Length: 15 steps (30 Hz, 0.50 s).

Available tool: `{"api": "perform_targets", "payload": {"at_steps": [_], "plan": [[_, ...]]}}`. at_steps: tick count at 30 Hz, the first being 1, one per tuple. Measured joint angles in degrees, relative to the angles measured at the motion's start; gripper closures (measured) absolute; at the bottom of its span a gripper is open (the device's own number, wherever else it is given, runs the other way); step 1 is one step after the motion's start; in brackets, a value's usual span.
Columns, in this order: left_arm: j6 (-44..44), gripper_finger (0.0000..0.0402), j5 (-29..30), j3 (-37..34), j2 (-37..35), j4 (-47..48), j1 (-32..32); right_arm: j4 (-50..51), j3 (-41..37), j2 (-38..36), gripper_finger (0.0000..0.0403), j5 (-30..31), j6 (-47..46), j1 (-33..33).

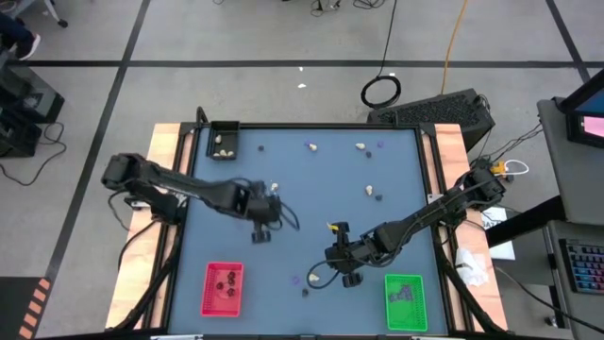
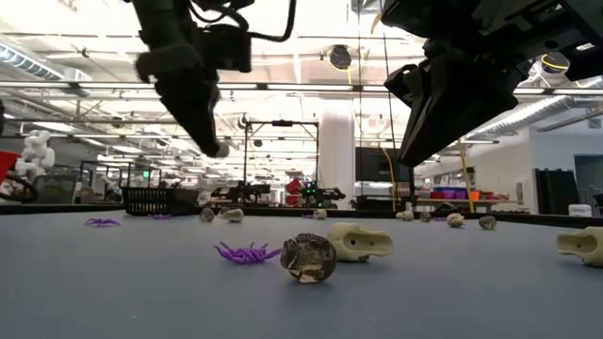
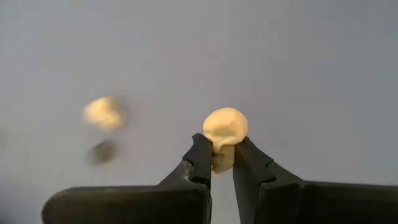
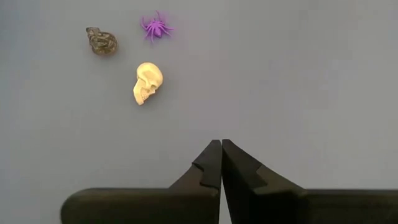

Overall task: Sort Halloween decoration
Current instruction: Put the white skull toy into the black bin

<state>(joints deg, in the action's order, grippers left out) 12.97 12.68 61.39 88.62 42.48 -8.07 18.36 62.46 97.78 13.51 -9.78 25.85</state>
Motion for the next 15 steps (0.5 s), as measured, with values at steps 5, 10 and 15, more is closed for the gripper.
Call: {"api": "perform_targets", "payload": {"at_steps": [5,10,15], "plan": [[2.1,0.0376,4.4,0.1,-5.7,10.2,10.0,0.1,0.0,0.0,0.0403,0.0,0.0,0.0],[-2.3,0.0376,5.0,0.1,-8.0,15.6,24.8,0.0,0.0,0.0,0.0403,0.0,0.4,0.0],[-10.1,0.0376,2.4,0.1,-6.4,13.1,40.9,-0.1,0.0,0.0,0.0403,0.0,0.4,0.0]]}}
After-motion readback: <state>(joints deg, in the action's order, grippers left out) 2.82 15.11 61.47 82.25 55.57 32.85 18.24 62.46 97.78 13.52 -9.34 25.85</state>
